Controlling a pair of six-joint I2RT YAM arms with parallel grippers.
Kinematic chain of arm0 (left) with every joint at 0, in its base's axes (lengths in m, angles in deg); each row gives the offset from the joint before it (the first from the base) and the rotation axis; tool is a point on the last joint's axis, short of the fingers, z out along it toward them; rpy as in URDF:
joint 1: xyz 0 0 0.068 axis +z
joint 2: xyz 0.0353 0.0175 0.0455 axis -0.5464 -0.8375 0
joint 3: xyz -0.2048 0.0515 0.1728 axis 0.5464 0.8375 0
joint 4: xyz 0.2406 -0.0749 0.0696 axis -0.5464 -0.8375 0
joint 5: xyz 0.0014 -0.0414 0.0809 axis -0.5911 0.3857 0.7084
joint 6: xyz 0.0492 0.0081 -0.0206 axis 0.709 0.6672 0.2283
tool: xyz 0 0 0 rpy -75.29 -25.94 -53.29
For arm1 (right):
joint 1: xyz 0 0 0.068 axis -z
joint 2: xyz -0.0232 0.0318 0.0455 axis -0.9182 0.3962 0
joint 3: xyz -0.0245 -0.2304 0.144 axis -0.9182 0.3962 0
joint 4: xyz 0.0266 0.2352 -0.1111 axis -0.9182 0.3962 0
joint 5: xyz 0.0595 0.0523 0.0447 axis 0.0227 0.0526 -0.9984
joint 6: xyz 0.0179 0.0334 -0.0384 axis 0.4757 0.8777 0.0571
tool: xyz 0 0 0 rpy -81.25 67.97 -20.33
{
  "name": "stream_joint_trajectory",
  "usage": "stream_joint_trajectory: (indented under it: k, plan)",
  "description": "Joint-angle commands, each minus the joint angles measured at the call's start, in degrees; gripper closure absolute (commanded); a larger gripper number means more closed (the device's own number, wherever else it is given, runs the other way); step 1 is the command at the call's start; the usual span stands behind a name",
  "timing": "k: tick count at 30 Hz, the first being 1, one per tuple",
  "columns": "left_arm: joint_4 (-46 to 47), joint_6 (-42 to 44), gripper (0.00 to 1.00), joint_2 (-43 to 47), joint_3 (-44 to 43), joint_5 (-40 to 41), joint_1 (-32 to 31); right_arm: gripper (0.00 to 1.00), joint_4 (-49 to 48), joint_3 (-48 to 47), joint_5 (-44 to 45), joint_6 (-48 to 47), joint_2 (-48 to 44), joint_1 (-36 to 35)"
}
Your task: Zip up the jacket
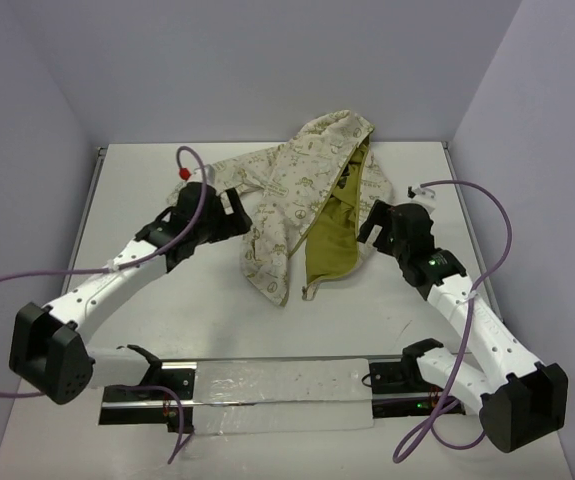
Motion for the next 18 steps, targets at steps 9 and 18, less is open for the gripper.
stream_joint_trajectory:
  k: [9, 18]
  plan:
    - [1.25, 1.16, 0.21, -18.64, -11.03, -0.36, -14.89, 0.0, -4.51, 3.57, -3.55, 1.78, 0.28, -0.41]
    - [-5.76, 0.14, 0.22, -29.84, -15.84, 9.4, -19.81, 0.0, -3.6, 3.43, -1.82, 0.97, -0.67, -0.46]
